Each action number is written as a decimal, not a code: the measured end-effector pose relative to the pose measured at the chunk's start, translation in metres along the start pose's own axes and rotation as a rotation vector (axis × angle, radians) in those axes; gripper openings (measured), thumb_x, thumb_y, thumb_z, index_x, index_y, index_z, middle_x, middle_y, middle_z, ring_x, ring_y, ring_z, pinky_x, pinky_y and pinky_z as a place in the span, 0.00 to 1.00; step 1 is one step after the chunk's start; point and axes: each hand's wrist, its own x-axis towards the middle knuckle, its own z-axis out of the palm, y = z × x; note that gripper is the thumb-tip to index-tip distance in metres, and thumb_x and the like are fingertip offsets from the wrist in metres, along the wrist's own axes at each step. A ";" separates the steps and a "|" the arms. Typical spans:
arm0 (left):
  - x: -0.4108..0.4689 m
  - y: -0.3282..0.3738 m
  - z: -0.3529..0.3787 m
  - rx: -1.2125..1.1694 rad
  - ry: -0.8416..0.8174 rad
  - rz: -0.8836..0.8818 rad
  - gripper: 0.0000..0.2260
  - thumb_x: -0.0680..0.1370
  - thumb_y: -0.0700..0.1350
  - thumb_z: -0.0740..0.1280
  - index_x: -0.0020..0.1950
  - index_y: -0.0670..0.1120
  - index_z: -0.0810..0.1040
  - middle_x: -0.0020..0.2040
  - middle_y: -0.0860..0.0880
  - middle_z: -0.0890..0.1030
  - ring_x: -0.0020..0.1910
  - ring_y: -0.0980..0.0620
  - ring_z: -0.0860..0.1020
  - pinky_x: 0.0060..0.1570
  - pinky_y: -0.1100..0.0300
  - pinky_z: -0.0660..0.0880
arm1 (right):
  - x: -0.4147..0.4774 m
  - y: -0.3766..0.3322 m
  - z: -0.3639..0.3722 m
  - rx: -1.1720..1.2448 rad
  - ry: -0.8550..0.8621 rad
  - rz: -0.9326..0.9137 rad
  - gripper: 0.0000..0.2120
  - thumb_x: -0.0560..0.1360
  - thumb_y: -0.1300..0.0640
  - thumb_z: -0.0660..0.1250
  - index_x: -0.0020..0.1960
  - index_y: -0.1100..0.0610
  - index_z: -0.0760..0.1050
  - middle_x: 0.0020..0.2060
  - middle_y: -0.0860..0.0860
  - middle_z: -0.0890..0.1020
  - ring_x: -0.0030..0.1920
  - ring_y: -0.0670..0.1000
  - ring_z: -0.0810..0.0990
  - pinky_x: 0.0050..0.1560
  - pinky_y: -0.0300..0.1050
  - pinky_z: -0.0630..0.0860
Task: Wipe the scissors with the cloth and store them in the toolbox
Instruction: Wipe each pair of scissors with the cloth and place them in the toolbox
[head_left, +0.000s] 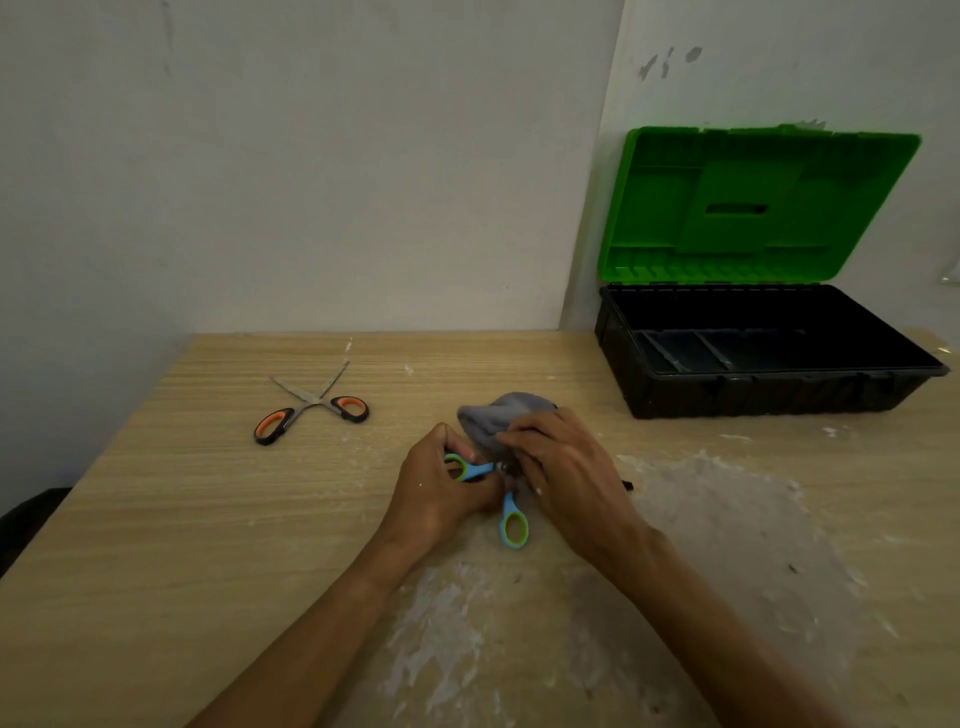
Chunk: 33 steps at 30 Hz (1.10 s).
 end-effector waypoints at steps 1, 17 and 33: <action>-0.001 0.000 0.000 -0.006 -0.006 -0.004 0.18 0.65 0.38 0.83 0.41 0.42 0.73 0.39 0.41 0.83 0.36 0.50 0.78 0.38 0.49 0.75 | 0.001 0.003 -0.004 -0.006 0.066 -0.008 0.14 0.78 0.63 0.64 0.64 0.61 0.76 0.63 0.59 0.77 0.63 0.56 0.74 0.63 0.44 0.66; 0.000 0.007 -0.002 0.034 0.065 -0.015 0.18 0.68 0.37 0.80 0.43 0.45 0.71 0.37 0.49 0.78 0.31 0.61 0.75 0.31 0.66 0.73 | -0.017 -0.029 0.001 0.103 0.170 -0.046 0.16 0.80 0.58 0.64 0.68 0.56 0.73 0.54 0.55 0.78 0.53 0.52 0.76 0.52 0.42 0.68; 0.003 0.007 0.000 0.042 0.090 -0.023 0.18 0.67 0.38 0.81 0.42 0.46 0.71 0.38 0.49 0.78 0.36 0.52 0.75 0.33 0.61 0.73 | -0.016 -0.025 0.008 -0.052 0.350 -0.082 0.12 0.73 0.61 0.69 0.56 0.56 0.74 0.41 0.54 0.79 0.41 0.52 0.77 0.41 0.50 0.75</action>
